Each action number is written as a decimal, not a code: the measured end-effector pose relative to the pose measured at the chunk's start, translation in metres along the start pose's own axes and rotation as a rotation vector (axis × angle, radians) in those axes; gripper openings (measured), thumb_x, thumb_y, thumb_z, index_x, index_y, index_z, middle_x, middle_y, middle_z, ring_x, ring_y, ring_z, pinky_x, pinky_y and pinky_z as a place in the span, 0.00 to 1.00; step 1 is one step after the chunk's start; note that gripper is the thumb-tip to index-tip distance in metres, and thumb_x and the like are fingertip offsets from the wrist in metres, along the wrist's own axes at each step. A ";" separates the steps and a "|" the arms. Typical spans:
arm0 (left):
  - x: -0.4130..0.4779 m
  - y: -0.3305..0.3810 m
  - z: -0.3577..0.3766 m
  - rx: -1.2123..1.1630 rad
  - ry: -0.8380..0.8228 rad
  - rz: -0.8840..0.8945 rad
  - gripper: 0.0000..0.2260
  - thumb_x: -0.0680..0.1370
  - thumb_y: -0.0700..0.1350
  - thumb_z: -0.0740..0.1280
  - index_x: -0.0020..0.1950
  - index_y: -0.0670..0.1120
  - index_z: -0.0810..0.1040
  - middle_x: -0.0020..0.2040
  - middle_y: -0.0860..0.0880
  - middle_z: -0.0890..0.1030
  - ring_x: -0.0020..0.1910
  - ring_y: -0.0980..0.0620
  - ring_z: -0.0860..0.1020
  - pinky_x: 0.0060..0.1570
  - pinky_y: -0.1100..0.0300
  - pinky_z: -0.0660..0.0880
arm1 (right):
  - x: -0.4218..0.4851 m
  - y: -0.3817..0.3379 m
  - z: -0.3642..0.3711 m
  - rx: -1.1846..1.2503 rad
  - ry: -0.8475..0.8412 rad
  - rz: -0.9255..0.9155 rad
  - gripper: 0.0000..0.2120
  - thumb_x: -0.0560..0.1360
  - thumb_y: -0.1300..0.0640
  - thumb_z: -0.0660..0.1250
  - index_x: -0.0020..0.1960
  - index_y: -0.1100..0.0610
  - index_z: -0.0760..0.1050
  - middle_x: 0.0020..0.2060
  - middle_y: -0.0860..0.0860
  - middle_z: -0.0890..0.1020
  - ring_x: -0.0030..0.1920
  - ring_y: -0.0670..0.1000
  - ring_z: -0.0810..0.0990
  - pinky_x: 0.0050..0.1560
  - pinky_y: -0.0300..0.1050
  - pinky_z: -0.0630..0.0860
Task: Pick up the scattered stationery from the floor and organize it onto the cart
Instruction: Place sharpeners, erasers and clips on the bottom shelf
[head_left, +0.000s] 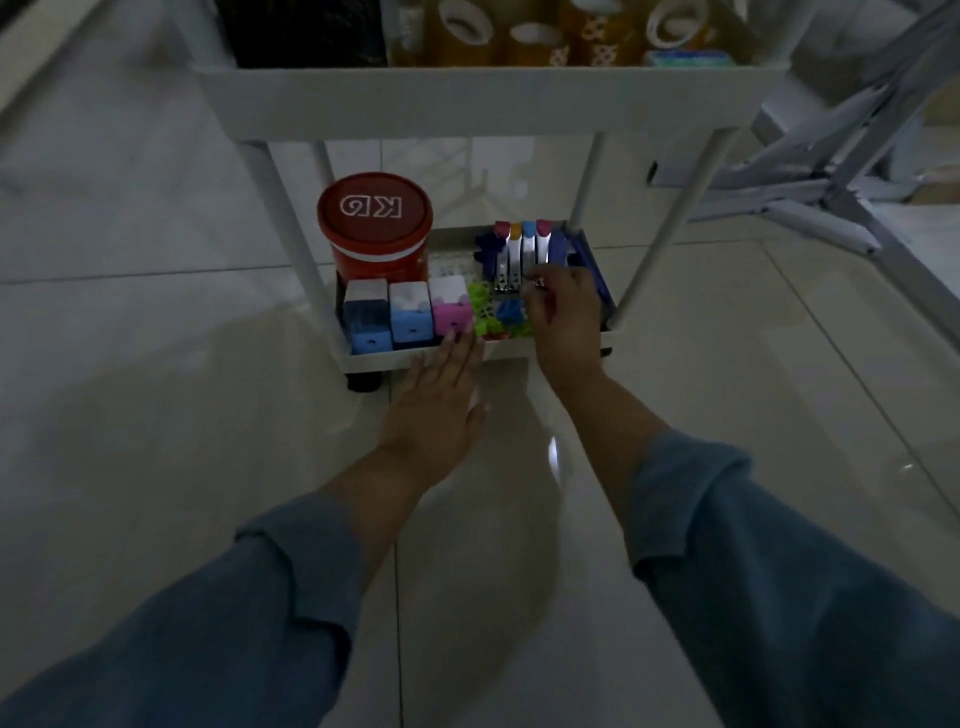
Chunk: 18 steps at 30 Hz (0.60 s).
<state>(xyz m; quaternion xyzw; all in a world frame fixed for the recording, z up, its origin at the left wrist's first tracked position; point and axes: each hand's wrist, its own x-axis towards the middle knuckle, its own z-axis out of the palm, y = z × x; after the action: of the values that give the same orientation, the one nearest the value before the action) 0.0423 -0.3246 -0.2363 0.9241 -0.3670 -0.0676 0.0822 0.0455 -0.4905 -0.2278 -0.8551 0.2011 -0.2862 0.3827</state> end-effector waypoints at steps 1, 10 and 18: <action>0.002 -0.003 0.002 0.037 -0.037 0.008 0.30 0.82 0.54 0.48 0.76 0.46 0.35 0.77 0.48 0.37 0.76 0.52 0.38 0.73 0.54 0.39 | 0.008 0.004 0.003 -0.115 -0.024 -0.059 0.11 0.75 0.59 0.63 0.55 0.62 0.77 0.50 0.63 0.74 0.49 0.61 0.75 0.49 0.48 0.72; 0.004 -0.003 0.014 0.105 -0.030 -0.023 0.31 0.81 0.54 0.48 0.75 0.45 0.33 0.77 0.48 0.35 0.76 0.51 0.36 0.73 0.54 0.36 | 0.004 0.015 0.023 -0.440 -0.396 -0.215 0.19 0.79 0.56 0.56 0.69 0.60 0.68 0.65 0.63 0.70 0.63 0.64 0.69 0.63 0.58 0.68; 0.005 -0.008 0.008 0.104 -0.048 0.014 0.29 0.81 0.52 0.48 0.76 0.46 0.35 0.77 0.49 0.36 0.76 0.52 0.37 0.73 0.53 0.35 | -0.031 0.021 0.012 -0.567 -0.375 -0.227 0.26 0.79 0.48 0.44 0.76 0.54 0.51 0.76 0.53 0.55 0.76 0.51 0.49 0.73 0.50 0.37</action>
<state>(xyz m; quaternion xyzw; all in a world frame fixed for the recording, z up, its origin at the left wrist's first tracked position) 0.0494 -0.3229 -0.2463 0.9226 -0.3784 -0.0702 0.0257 0.0274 -0.4793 -0.2611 -0.9819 0.1023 -0.0978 0.1261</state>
